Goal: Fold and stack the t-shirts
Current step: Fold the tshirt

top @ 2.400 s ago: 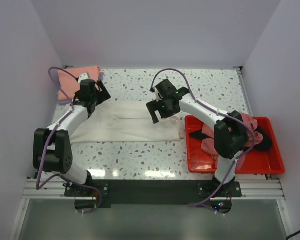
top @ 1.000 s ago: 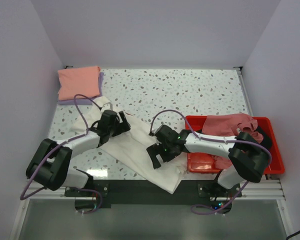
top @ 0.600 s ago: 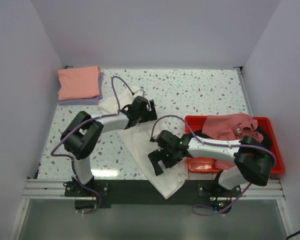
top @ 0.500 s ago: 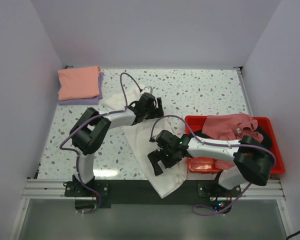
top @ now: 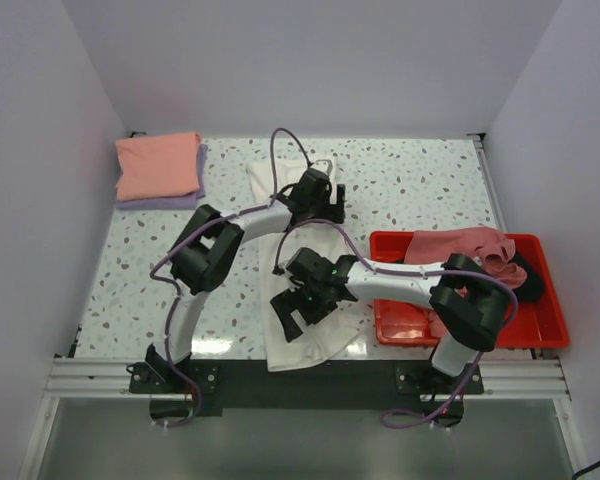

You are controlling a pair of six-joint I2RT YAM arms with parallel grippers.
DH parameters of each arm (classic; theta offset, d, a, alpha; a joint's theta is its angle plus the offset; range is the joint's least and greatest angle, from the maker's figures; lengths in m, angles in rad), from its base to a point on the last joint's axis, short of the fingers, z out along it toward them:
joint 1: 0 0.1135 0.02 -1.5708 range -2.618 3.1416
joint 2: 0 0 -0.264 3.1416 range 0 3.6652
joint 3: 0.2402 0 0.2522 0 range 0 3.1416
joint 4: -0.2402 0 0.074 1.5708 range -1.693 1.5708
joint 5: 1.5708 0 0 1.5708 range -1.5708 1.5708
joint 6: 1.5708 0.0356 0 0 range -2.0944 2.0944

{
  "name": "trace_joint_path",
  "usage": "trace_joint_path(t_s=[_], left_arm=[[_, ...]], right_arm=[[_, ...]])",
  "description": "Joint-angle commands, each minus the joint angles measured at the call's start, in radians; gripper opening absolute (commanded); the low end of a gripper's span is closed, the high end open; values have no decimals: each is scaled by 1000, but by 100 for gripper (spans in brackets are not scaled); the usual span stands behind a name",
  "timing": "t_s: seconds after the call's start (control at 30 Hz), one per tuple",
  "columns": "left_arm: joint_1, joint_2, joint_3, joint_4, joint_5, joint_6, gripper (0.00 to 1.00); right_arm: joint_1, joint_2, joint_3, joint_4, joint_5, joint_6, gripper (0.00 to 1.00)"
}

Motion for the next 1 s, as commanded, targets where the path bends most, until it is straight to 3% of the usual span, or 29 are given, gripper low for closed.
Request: trace_joint_path(t_s=[0.0, 0.2, 0.43, 0.63, 0.97], left_arm=[[26, -89, -62, -50, 7, 85, 100], [87, -223, -134, -27, 7, 131, 100], [179, -252, -137, -26, 46, 144, 100], [198, -128, -47, -72, 52, 168, 100], [227, 182, 313, -276, 24, 164, 100]], right_arm=[[4, -12, 62, -29, 17, -53, 99], [1, -109, 122, -92, 106, -70, 99], [-73, -187, 133, -132, 175, -72, 99], [-188, -145, 122, -80, 98, -65, 99], [-196, 53, 187, -50, 96, -85, 99]])
